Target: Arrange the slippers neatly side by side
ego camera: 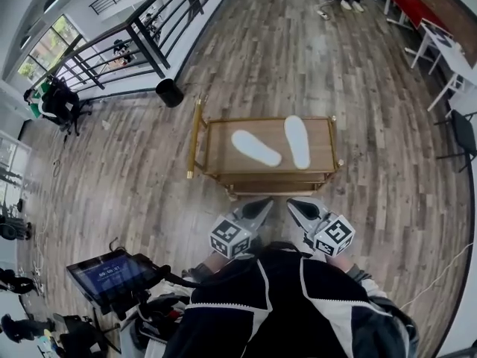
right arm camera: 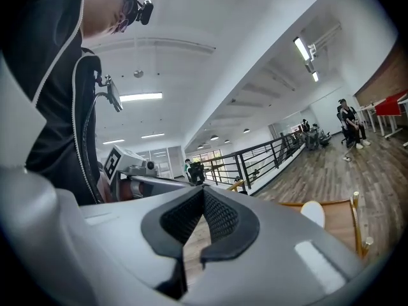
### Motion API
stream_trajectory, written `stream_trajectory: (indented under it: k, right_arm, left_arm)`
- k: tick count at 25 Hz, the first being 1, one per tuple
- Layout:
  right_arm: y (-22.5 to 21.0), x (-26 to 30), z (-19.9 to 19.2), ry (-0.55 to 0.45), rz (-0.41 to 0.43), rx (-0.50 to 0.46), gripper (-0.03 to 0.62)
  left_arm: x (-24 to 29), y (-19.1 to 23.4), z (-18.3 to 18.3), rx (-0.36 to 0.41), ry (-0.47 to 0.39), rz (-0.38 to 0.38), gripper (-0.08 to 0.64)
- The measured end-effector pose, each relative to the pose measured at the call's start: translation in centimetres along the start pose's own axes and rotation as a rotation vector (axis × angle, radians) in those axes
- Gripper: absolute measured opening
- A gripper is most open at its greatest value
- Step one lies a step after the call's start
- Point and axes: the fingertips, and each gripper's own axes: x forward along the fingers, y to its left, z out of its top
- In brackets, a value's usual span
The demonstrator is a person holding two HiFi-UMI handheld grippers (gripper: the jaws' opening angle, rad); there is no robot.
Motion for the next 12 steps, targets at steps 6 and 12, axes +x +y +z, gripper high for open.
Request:
stream_trajectory:
  k: [6, 12]
  right_arm:
    - [-3.2, 5.3, 1.4, 0.026, 0.004, -0.018, 0.005]
    - [-4.0, 6.1, 2.4, -0.014, -0.029, -0.042, 0.005]
  left_arm:
    - [0.5, 6.0, 1.9, 0.015, -0.021, 0.019, 0.018]
    - [1.5, 6.8, 3.8, 0.070, -0.051, -0.025, 0.018]
